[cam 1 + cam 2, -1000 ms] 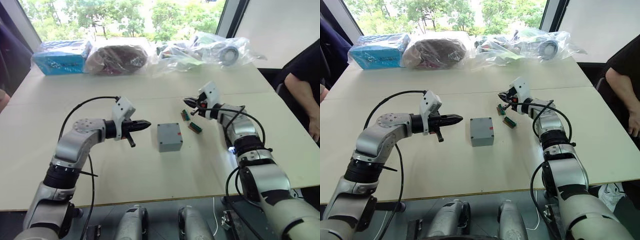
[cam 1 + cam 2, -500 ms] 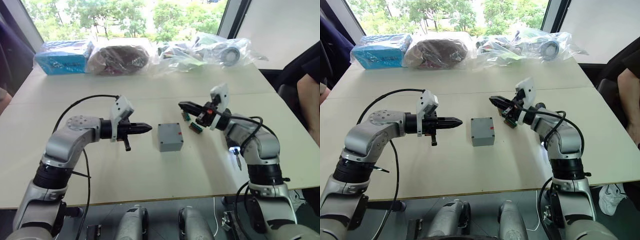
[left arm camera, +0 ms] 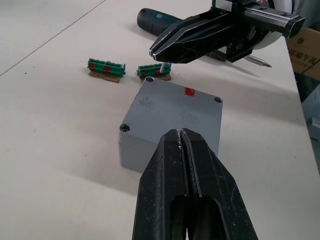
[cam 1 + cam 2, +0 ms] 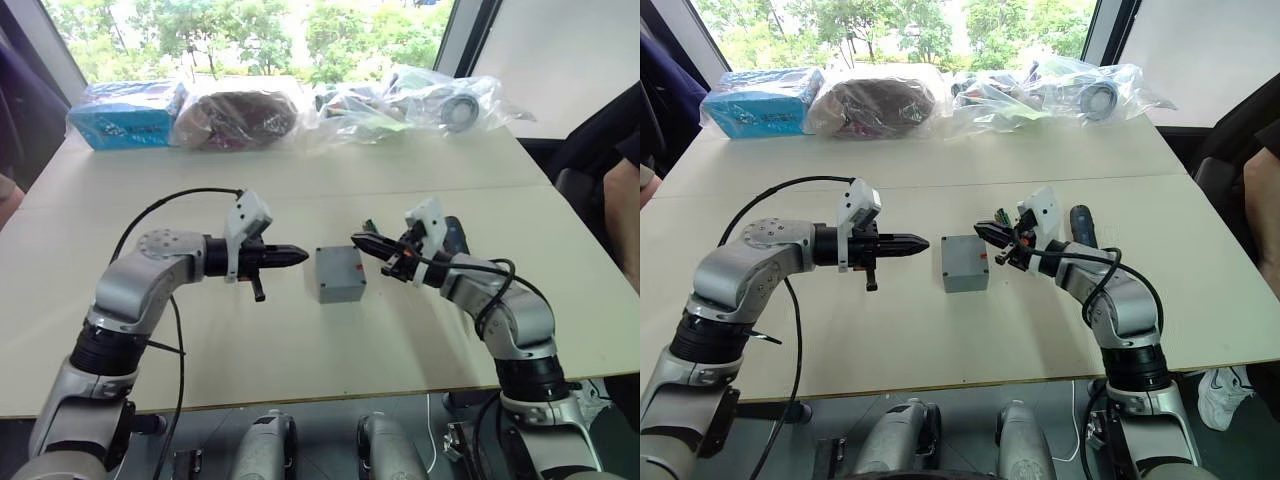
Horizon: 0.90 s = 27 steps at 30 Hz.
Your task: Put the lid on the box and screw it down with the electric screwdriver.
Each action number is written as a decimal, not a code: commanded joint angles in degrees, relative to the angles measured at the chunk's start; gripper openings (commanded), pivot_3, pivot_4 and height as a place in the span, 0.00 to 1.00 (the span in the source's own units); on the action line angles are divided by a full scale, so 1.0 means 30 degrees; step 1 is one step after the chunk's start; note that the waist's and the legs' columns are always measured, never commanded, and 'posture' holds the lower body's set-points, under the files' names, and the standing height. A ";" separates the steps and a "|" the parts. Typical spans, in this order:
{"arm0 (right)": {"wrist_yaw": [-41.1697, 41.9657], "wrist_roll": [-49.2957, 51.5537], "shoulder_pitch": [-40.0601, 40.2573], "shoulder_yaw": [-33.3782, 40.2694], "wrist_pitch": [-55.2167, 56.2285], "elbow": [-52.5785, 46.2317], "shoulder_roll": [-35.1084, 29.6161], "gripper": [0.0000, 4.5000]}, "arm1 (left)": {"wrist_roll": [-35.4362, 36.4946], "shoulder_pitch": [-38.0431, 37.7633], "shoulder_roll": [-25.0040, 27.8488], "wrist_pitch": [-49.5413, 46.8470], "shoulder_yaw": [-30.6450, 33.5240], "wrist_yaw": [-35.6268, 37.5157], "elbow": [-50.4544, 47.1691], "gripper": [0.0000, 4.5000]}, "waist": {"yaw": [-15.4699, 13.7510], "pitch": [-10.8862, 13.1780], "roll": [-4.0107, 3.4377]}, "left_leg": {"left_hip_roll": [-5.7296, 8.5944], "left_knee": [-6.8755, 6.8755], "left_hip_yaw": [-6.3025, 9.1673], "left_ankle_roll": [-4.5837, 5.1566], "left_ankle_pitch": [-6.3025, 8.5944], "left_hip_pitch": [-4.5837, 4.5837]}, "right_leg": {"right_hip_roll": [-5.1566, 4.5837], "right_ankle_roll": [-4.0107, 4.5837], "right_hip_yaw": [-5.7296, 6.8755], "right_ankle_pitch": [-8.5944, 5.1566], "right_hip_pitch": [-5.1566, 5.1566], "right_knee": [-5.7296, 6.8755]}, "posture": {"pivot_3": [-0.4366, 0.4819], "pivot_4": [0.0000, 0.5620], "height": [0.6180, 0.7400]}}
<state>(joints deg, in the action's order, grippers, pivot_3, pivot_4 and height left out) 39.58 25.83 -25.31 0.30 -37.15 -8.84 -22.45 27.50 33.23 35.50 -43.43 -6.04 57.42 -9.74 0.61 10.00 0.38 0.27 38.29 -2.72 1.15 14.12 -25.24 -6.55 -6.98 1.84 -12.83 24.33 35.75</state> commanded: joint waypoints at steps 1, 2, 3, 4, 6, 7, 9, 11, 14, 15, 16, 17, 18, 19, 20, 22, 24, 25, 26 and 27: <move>-0.0076 -0.0249 -0.0101 -0.0101 0.0678 -0.0044 0.0018 0.02 | 0.0104 0.0213 0.0043 0.0258 0.0085 0.0054 -0.0298 0.00 | -0.0002 0.0000 0.0000 | 0.0000 0.0000 -0.0001 0.0000 0.0000 0.0000 | 0.0000 0.0000 0.0001 0.0000 0.0000 0.0000 | 0.48 0.27 1.00; -0.0078 -0.0330 -0.0100 -0.0134 0.0783 0.0097 0.0025 0.02 | 0.0105 0.0204 0.0046 0.0257 0.0102 0.0036 -0.0304 0.00 | -0.0002 0.0000 0.0000 | 0.0000 0.0000 -0.0001 0.0000 0.0000 0.0000 | 0.0000 0.0000 0.0000 0.0000 0.0000 -0.0001 | 0.48 0.27 1.00; -0.0074 -0.0384 -0.0102 -0.0152 0.0855 0.0189 0.0033 0.02 | 0.0105 0.0199 0.0046 0.0257 0.0110 0.0025 -0.0305 0.00 | -0.0001 0.0000 0.0000 | 0.0000 0.0000 -0.0001 0.0000 0.0000 0.0000 | 0.0000 0.0000 0.0000 0.0000 0.0000 -0.0001 | 0.48 0.27 1.00; -0.0072 -0.0472 -0.0132 -0.0188 0.0980 0.0365 0.0040 0.02 | 0.0091 0.0205 0.0037 0.0279 0.0114 0.0010 -0.0281 0.00 | -0.0001 0.0000 0.0000 | 0.0000 0.0000 -0.0001 0.0000 0.0000 0.0000 | 0.0000 0.0000 0.0000 0.0000 0.0000 -0.0002 | 0.48 0.27 1.00; -0.0094 -0.0633 -0.0221 -0.0295 0.1215 0.0707 0.0082 0.02 | 0.0059 0.0229 0.0000 0.0328 0.0134 -0.0044 -0.0207 0.00 | -0.0001 0.0000 0.0000 | 0.0000 0.0000 -0.0001 0.0000 0.0000 0.0000 | 0.0000 0.0000 0.0000 0.0000 0.0000 -0.0001 | 0.48 0.27 1.00; -0.0095 -0.0673 -0.0240 -0.0328 0.1293 0.0792 0.0090 0.02 | 0.0061 0.0230 -0.0008 0.0325 0.0144 -0.0069 -0.0214 0.00 | -0.0001 0.0000 0.0000 | 0.0001 0.0000 -0.0001 0.0000 0.0000 0.0000 | 0.0000 0.0000 0.0000 0.0000 0.0000 -0.0001 | 0.48 0.27 1.00; -0.0095 -0.0756 -0.0304 -0.0382 0.1421 0.0981 0.0152 0.02 | 0.0061 0.0225 -0.0022 0.0326 0.0149 -0.0108 -0.0224 0.00 | 0.0002 0.0000 0.0000 | 0.0000 0.0000 -0.0001 0.0000 0.0000 0.0000 | 0.0000 0.0000 0.0000 0.0000 0.0000 -0.0002 | 0.48 0.27 1.00; -0.0097 -0.0956 -0.0400 -0.0480 0.1696 0.1348 0.0215 0.02 | 0.0051 0.0210 -0.0046 0.0329 0.0147 -0.0156 -0.0244 0.00 | 0.0006 0.0000 0.0000 | -0.0001 0.0000 -0.0001 0.0000 0.0000 0.0000 | 0.0000 0.0000 0.0000 0.0000 0.0000 -0.0002 | 0.48 0.27 1.00; -0.0061 -0.1153 -0.0514 -0.0538 0.1974 0.1770 0.0261 0.02 | 0.0015 0.0210 -0.0066 0.0367 0.0169 -0.0221 -0.0204 0.00 | -0.0006 0.0000 0.0001 | 0.0000 0.0000 0.0000 -0.0001 0.0000 0.0002 | 0.0001 0.0000 0.0000 0.0000 0.0000 -0.0001 | 0.48 0.27 1.00; -0.0044 -0.1163 -0.0538 -0.0542 0.2025 0.1844 0.0265 0.02 | 0.0009 0.0209 -0.0071 0.0374 0.0174 -0.0234 -0.0193 0.00 | -0.0007 0.0000 0.0001 | 0.0000 0.0000 0.0001 -0.0001 -0.0001 0.0002 | 0.0001 0.0000 0.0001 0.0000 0.0000 -0.0001 | 0.48 0.27 1.00; -0.0035 -0.1167 -0.0555 -0.0554 0.2064 0.1893 0.0264 0.02 | 0.0004 0.0207 -0.0076 0.0377 0.0176 -0.0250 -0.0190 0.00 | -0.0006 0.0000 0.0000 | 0.0000 0.0000 -0.0001 -0.0001 -0.0001 0.0002 | 0.0001 0.0000 0.0001 0.0000 0.0000 -0.0001 | 0.48 0.27 1.00; -0.0026 -0.1159 -0.0566 -0.0564 0.2087 0.1925 0.0263 0.02 | 0.0003 0.0203 -0.0079 0.0378 0.0176 -0.0261 -0.0191 0.00 | -0.0005 0.0000 0.0000 | -0.0001 0.0000 -0.0002 -0.0001 -0.0001 0.0001 | 0.0001 0.0000 -0.0001 0.0000 0.0000 -0.0001 | 0.48 0.27 1.00; -0.0017 -0.1139 -0.0573 -0.0570 0.2090 0.1935 0.0267 0.02 | 0.0009 0.0198 -0.0082 0.0370 0.0173 -0.0264 -0.0194 0.00 | -0.0005 0.0000 0.0000 | -0.0001 0.0000 -0.0001 0.0000 -0.0001 0.0001 | 0.0001 0.0000 -0.0001 0.0000 0.0000 -0.0001 | 0.48 0.27 1.00; -0.0007 -0.1123 -0.0566 -0.0565 0.2084 0.1922 0.0264 0.02 | 0.0017 0.0190 -0.0086 0.0349 0.0171 -0.0274 -0.0219 0.00 | -0.0005 0.0000 0.0001 | -0.0002 0.0000 0.0000 -0.0001 -0.0001 0.0002 | 0.0001 0.0000 0.0000 0.0000 0.0000 -0.0001 | 0.48 0.27 1.00; -0.0009 -0.1137 -0.0569 -0.0576 0.2080 0.1913 0.0269 0.02 | 0.0008 0.0187 -0.0104 0.0350 0.0163 -0.0289 -0.0218 0.00 | -0.0003 0.0000 0.0000 | -0.0001 0.0000 0.0001 0.0000 -0.0001 0.0002 | 0.0001 0.0000 0.0000 0.0000 0.0000 0.0000 | 0.48 0.27 1.00; -0.0012 -0.1245 -0.0562 -0.0653 0.2112 0.1983 0.0282 0.02 | -0.0001 0.0189 -0.0134 0.0360 0.0155 -0.0296 -0.0211 0.00 | -0.0004 0.0000 0.0000 | -0.0002 0.0000 0.0000 -0.0001 -0.0001 0.0002 | 0.0002 0.0001 -0.0001 0.0000 0.0000 0.0000 | 0.48 0.27 1.00; 0.0048 -0.1537 -0.0536 -0.0871 0.2284 0.2173 0.0204 0.02 | -0.0037 0.0211 -0.0170 0.0386 0.0148 -0.0296 -0.0178 0.00 | -0.0007 0.0000 0.0000 | -0.0001 0.0000 0.0000 -0.0001 -0.0001 0.0001 | 0.0001 0.0000 0.0000 0.0000 0.0000 0.0000 | 0.48 0.27 1.00; 0.0070 -0.1612 -0.0519 -0.0932 0.2326 0.2225 0.0195 0.02 | -0.0055 0.0219 -0.0186 0.0397 0.0146 -0.0292 -0.0168 0.00 | -0.0005 0.0000 0.0000 | 0.0000 0.0000 0.0000 -0.0001 -0.0001 0.0001 | 0.0002 0.0000 0.0000 0.0000 0.0000 0.0000 | 0.48 0.27 1.00; 0.0010 -0.1751 -0.0521 -0.0973 0.2357 0.2274 0.0196 0.02 | -0.0072 0.0230 -0.0204 0.0405 0.0147 -0.0284 -0.0157 0.00 | 0.0001 0.0000 0.0001 | 0.0000 0.0000 0.0000 -0.0001 -0.0001 0.0002 | 0.0002 0.0000 -0.0001 0.0000 0.0000 0.0000 | 0.48 0.27 1.00; -0.0028 -0.1834 -0.0527 -0.0989 0.2355 0.2296 0.0195 0.02 | -0.0089 0.0240 -0.0219 0.0422 0.0146 -0.0275 -0.0148 0.00 | 0.0007 0.0000 0.0000 | 0.0000 0.0000 0.0000 -0.0001 -0.0001 0.0001 | 0.0002 0.0000 0.0000 0.0000 0.0000 0.0000 | 0.48 0.27 1.00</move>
<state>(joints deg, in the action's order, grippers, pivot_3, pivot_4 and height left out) 39.61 20.83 -25.88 -2.79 -30.97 -1.86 -21.68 26.91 33.23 34.80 -43.26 -6.03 56.55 -9.39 0.63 9.99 0.38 0.27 38.29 -2.72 1.14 14.12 -25.24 -6.55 -6.98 1.83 -12.83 24.33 35.75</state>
